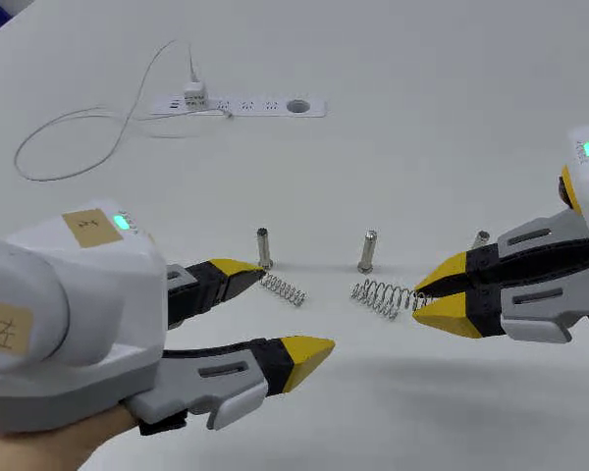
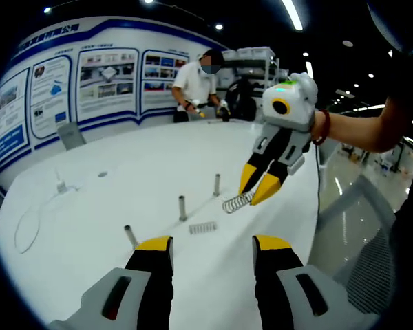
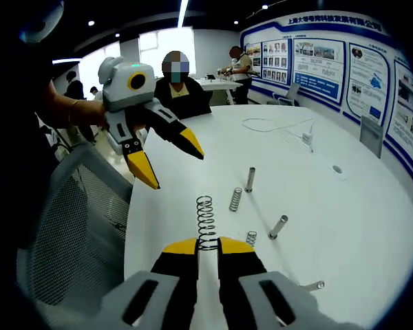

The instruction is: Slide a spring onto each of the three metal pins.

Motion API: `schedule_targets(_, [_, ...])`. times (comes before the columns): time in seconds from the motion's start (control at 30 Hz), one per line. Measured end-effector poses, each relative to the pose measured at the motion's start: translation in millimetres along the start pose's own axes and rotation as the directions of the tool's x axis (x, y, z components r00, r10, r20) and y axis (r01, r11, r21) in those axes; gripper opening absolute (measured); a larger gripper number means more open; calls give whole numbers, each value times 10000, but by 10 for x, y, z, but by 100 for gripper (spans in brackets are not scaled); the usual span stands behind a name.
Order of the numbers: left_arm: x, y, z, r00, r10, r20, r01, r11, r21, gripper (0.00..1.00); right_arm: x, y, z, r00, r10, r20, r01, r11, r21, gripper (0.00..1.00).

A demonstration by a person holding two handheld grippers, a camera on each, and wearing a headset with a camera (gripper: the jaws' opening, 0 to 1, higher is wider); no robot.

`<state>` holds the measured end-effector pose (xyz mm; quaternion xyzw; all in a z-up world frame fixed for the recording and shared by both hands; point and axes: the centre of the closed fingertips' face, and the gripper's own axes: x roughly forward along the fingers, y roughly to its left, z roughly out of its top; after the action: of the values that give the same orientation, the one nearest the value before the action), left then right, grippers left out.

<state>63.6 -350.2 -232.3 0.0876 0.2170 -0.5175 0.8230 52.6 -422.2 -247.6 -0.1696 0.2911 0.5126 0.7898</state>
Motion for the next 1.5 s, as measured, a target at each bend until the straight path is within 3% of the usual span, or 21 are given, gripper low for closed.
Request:
schedule_targets(0.37, [103, -169, 38, 9966, -797, -191, 806, 9955, 500, 42, 31, 150, -17, 9968, 664, -451, -688, 9961, -558, 11])
schedule_targets(0.8, [212, -379, 55, 9839, -1734, -426, 1768, 9796, 960, 29, 50, 289, 34, 9893, 1306, -655, -1378, 9830, -1211, 11])
schedule_targets(1.23, [233, -456, -2, 9782, -1987, -600, 2050, 9701, 1295, 13, 45, 335, 70, 9836, 1625, -778, -1730, 9728, -1544, 11])
schedule_targets(1.43, [243, -439, -1, 9808, -1861, -587, 1932, 9684, 1576, 12, 49, 318, 68, 9830, 1609, -880, -1738, 9706, -1667, 11])
schedule_targets(1.5, [247, -419, 5, 9816, -1838, -513, 1892, 9721, 1389, 12, 43, 301, 77, 9843, 1572, -808, -1685, 9727, -1599, 11])
